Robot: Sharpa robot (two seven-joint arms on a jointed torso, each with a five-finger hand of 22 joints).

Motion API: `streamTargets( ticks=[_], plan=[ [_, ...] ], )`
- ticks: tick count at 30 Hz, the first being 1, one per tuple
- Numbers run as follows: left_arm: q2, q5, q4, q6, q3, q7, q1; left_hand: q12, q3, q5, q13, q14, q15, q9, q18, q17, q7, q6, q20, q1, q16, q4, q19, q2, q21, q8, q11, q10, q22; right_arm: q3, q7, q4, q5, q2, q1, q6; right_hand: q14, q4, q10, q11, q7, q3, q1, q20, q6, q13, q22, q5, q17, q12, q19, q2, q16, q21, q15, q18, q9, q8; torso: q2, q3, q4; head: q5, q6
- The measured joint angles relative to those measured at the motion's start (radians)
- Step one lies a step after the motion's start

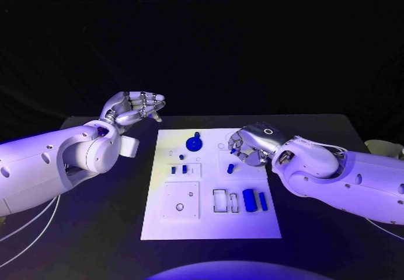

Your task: Assemble the parts on the task board

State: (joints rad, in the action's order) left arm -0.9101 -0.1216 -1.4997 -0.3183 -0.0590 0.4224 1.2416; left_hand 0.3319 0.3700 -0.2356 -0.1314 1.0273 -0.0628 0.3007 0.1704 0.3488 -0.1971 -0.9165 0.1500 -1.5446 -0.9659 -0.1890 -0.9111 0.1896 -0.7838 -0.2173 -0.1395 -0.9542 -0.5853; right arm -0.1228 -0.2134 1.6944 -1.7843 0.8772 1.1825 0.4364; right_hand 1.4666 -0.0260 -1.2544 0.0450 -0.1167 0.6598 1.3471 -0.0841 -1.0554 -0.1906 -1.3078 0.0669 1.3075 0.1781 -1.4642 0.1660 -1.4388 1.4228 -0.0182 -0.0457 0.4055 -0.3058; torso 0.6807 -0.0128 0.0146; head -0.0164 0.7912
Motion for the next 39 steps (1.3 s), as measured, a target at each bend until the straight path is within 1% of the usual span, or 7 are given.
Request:
streamTargets(
  ticks=[2,5,10,17,24,30,39],
  plan=[
    [0.002,0.001,0.003,0.0,0.0,-0.002,0.0,0.0,0.0,0.0,0.001,-0.004,-0.004,0.0,0.0,0.0,-0.001,0.001,0.0,0.0,0.0,0.0,0.0,0.0,0.0,0.0,-0.004,0.004,0.0,0.001,0.001,0.02,0.006,-0.008,-0.001,0.008,0.0,0.0,0.0,0.0,0.0,0.0,0.0,0.0,0.0,0.0,0.0,0.0,0.0,0.0,0.0,0.0,0.0,0.0,0.0,0.0,0.0,0.0,0.0,0.0,-0.0002,0.01,0.002],
    [0.008,0.002,0.009,0.0,0.0,-0.004,0.0,0.0,0.0,0.0,0.001,-0.004,-0.004,-0.001,0.0,-0.001,-0.001,0.001,0.0,0.0,0.0,0.0,0.0,0.0,0.0,0.0,0.0,0.007,-0.001,0.001,0.003,0.046,0.013,-0.029,-0.003,0.017,0.0,0.0,0.0,0.0,0.0,0.0,0.0,0.0,0.0,0.0,0.0,0.0,0.0,0.0,0.0,0.0,0.0,0.0,0.0,0.0,0.0,0.0,0.0,0.0,-0.0001,0.027,0.006],
    [0.02,0.004,0.017,0.001,0.0,-0.006,0.0,0.0,0.0,0.0,0.001,-0.007,0.0,-0.001,0.0,-0.001,-0.001,0.001,0.0,0.0,0.0,0.0,0.0,0.0,0.0,0.0,0.0,0.007,-0.001,-0.002,0.009,0.063,0.021,-0.078,-0.013,0.022,0.0,0.0,0.0,0.0,0.0,0.0,-0.005,0.0,0.0,0.0,0.0,0.0,0.0,0.0,0.0,0.004,0.0,0.0,0.0,0.0,0.0,0.0,0.001,0.0006,0.0008,0.055,0.014],
    [0.04,0.006,0.023,0.001,0.0,-0.009,0.0,0.0,0.0,0.0,0.001,-0.007,0.0,-0.001,0.0,-0.001,-0.001,0.001,0.0,0.0,0.0,0.0,0.0,0.0,0.0,0.0,0.0,0.007,-0.001,-0.015,0.021,0.043,0.033,-0.143,-0.055,0.016,0.0,0.0,0.0,0.0,-0.001,0.0,-0.011,0.0,0.002,0.0,0.0,-0.002,0.0,-0.006,0.0,0.0,0.0,0.0,0.0,0.0,0.0,0.0,0.003,0.0024,0.003,0.082,0.025],
    [0.058,0.008,0.028,0.001,0.0,-0.012,0.0,0.0,0.0,0.0,0.001,-0.007,0.0,-0.001,0.0,-0.001,-0.001,0.001,0.0,0.0,0.0,0.0,0.0,0.0,0.0,0.0,0.0,0.007,-0.001,-0.02,0.03,0.025,0.045,-0.184,-0.096,-0.001,0.0,0.001,0.0,0.0,-0.003,-0.001,-0.013,0.0,0.003,0.0,0.0,-0.004,0.0,-0.006,0.0,-0.002,0.0,0.0,0.0,0.0,0.0,0.0,0.003,0.0019,0.0017,0.107,0.036],
    [0.064,0.008,0.033,0.001,0.0,-0.014,0.0,0.0,0.0,0.0,0.001,-0.007,0.0,-0.001,0.0,-0.001,-0.001,0.001,0.0,0.0,0.0,0.0,0.0,0.0,0.0,0.0,0.0,0.007,-0.001,-0.021,0.036,0.02,0.052,-0.203,-0.109,-0.013,0.0,0.001,0.0,0.0,-0.003,-0.001,-0.014,0.0,0.004,0.0,0.0,-0.004,0.0,-0.006,0.0,-0.001,0.0,0.0,0.0,0.0,0.0,0.001,0.003,0.0007,0.0009,0.12,0.045],
    [0.07,0.009,0.039,0.002,0.0,-0.016,0.0,0.0,0.003,0.0,0.002,-0.007,0.0,-0.001,0.0,-0.001,-0.001,0.001,0.004,0.0,0.0,0.003,0.004,0.0,0.0,-0.004,-0.004,0.011,-0.002,-0.025,0.037,0.002,0.055,-0.219,-0.117,-0.036,0.0,0.001,0.0,0.0,-0.003,-0.002,-0.014,0.0,0.007,0.0,0.0,-0.006,0.001,-0.006,0.0,-0.001,0.0,0.0,0.0,0.0,0.001,0.003,0.003,0.0006,0.0009,0.128,0.053]
  ],
)
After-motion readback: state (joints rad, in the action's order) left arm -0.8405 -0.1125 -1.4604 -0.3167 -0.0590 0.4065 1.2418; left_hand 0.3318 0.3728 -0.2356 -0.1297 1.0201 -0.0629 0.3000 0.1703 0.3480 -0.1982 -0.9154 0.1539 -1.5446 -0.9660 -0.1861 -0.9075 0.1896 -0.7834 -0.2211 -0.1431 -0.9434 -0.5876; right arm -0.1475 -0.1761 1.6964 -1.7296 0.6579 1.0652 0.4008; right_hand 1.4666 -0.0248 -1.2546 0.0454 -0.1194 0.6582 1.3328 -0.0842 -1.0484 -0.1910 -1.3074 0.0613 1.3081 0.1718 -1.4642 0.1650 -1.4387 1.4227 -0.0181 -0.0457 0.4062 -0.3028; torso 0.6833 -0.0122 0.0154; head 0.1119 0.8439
